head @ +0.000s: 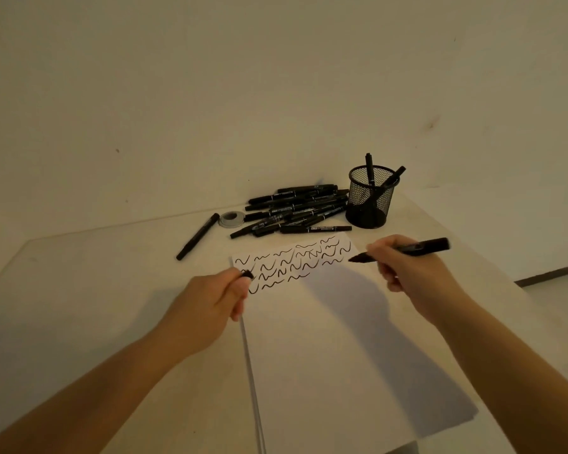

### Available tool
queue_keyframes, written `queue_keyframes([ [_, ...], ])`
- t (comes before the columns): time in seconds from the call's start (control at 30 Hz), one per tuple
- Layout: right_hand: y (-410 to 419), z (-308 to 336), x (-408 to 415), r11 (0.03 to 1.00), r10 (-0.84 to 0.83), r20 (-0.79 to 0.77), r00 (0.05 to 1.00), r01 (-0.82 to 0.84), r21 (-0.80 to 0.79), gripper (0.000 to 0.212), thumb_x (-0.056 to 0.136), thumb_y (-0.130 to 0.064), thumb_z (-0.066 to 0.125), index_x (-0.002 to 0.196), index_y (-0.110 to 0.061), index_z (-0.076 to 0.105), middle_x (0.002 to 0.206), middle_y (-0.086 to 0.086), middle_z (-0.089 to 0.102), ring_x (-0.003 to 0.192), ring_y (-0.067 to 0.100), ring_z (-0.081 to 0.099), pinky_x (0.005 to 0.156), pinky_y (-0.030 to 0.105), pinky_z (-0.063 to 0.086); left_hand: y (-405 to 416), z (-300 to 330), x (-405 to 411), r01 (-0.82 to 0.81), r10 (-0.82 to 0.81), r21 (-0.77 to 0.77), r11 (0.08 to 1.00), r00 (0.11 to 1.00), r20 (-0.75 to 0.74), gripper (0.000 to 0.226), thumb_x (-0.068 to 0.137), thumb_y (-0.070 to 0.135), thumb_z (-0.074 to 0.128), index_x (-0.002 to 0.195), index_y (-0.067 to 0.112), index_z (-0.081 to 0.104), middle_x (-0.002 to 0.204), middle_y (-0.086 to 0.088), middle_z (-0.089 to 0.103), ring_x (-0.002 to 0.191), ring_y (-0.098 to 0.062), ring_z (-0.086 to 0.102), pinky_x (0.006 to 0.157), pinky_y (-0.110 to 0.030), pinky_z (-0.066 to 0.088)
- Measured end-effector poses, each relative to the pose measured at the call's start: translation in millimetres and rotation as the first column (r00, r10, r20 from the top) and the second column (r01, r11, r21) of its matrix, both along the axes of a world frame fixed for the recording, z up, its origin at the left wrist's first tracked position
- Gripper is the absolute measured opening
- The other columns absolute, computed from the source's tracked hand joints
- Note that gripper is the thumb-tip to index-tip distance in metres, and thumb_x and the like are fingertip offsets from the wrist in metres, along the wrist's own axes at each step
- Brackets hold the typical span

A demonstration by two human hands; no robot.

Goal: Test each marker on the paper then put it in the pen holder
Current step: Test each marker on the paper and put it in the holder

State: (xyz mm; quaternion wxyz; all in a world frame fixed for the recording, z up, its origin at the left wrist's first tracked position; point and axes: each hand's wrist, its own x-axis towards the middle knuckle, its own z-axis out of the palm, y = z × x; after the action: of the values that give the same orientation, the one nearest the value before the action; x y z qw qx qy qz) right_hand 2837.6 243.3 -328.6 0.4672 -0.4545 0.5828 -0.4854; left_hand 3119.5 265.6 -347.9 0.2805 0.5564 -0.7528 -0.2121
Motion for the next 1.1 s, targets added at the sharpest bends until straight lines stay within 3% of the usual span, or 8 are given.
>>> queue_keyframes([
  [0.07, -6.0, -1.3, 4.2, 1.000, 0.018, -0.086, 0.996, -0.020, -0.021, 0.005, 0.082, -0.015, 0.065, 0.077, -0.016, 0.065, 0.058, -0.002, 0.058, 0.051, 0.009, 0.049, 0.046, 0.020, 0.041, -2.3, -3.4, -17.5, 0.049, -0.047, 0.025, 0.999, 0.998, -0.048, 0.031, 0.093, 0.035, 0.039, 0.065, 0.030, 0.050, 0.060, 0.010, 0.063, 0.055, -0.001, 0.058, 0.059, -0.021, 0.044],
  [0.17, -17.6, -4.6, 13.8, 0.996, 0.070, -0.143, 0.987, -0.077, -0.043, 0.007, 0.083, -0.015, 0.065, 0.080, -0.022, 0.066, 0.070, 0.001, 0.064, 0.062, 0.012, 0.056, 0.053, 0.022, 0.046, -5.5, -8.3, -41.3, 0.109, -0.106, 0.022, 0.994, 0.990, -0.097, 0.026, 0.093, 0.035, 0.040, 0.069, 0.032, 0.050, 0.064, 0.010, 0.063, 0.061, 0.001, 0.060, 0.062, -0.020, 0.047],
  [0.27, -33.9, -10.9, 32.0, 0.993, 0.109, -0.176, 0.978, -0.116, -0.030, 0.008, 0.087, -0.023, 0.060, 0.083, -0.019, 0.066, 0.067, 0.001, 0.066, 0.059, 0.010, 0.058, 0.052, 0.021, 0.045, -8.9, -13.8, -58.3, 0.185, -0.181, 0.027, 0.982, 0.976, -0.125, 0.024, 0.094, 0.036, 0.040, 0.071, 0.034, 0.048, 0.070, 0.010, 0.062, 0.066, 0.000, 0.061, 0.069, -0.027, 0.053],
  [0.33, -43.8, -19.9, 41.1, 0.997, 0.036, -0.230, 0.973, -0.049, -0.053, 0.018, 0.088, -0.030, 0.057, 0.077, -0.017, 0.064, 0.062, -0.002, 0.064, 0.053, 0.005, 0.056, 0.050, 0.017, 0.042, -11.5, -20.4, -61.2, 0.209, -0.208, 0.015, 0.978, 0.976, -0.072, 0.024, 0.094, 0.039, 0.038, 0.072, 0.035, 0.045, 0.073, 0.009, 0.063, 0.066, -0.003, 0.061, 0.068, -0.029, 0.052],
  [0.47, -50.2, -40.4, 42.4, 0.985, -0.121, -0.237, 0.964, 0.087, -0.150, 0.019, 0.087, -0.026, 0.056, 0.070, -0.019, 0.059, 0.060, -0.002, 0.060, 0.049, 0.000, 0.053, 0.049, 0.012, 0.038, -14.2, -30.9, -57.2, 0.230, -0.231, -0.034, 0.973, 0.973, -0.030, 0.024, 0.090, 0.047, 0.032, 0.069, 0.039, 0.041, 0.070, 0.014, 0.060, 0.066, -0.003, 0.057, 0.062, -0.019, 0.043],
  [0.6, -50.1, -44.1, 37.8, 0.981, -0.083, -0.225, 0.971, 0.039, -0.192, 0.016, 0.085, -0.019, 0.055, 0.069, -0.021, 0.055, 0.055, -0.001, 0.056, 0.044, -0.002, 0.049, 0.047, 0.012, 0.040, -16.2, -32.1, -56.6, 0.240, -0.240, -0.015, 0.971, 0.969, -0.057, 0.024, 0.088, 0.047, 0.030, 0.067, 0.040, 0.040, 0.066, 0.017, 0.057, 0.069, -0.001, 0.057, 0.061, -0.015, 0.042],
  [0.77, -47.0, -44.7, 43.7, 0.984, 0.014, -0.354, 0.935, -0.076, -0.162, 0.016, 0.086, -0.025, 0.057, 0.070, -0.025, 0.057, 0.059, -0.005, 0.060, 0.049, -0.002, 0.055, 0.047, 0.010, 0.039, -15.8, -31.9, -57.1, 0.244, -0.244, -0.011, 0.970, 0.968, -0.051, 0.025, 0.088, 0.046, 0.029, 0.067, 0.039, 0.040, 0.063, 0.020, 0.056, 0.068, 0.002, 0.057, 0.059, -0.012, 0.040],
  [1.1, -44.8, -39.3, 34.0, 0.966, -0.164, -0.438, 0.884, 0.054, -0.254, 0.018, 0.086, -0.024, 0.057, 0.069, -0.027, 0.054, 0.065, -0.007, 0.058, 0.063, 0.008, 0.055, 0.053, 0.020, 0.037, -15.5, -29.5, -56.4, 0.246, -0.243, 0.039, 0.969, 0.968, -0.066, 0.024, 0.088, 0.044, 0.030, 0.068, 0.038, 0.041, 0.064, 0.017, 0.057, 0.065, 0.002, 0.057, 0.063, -0.018, 0.044],
])
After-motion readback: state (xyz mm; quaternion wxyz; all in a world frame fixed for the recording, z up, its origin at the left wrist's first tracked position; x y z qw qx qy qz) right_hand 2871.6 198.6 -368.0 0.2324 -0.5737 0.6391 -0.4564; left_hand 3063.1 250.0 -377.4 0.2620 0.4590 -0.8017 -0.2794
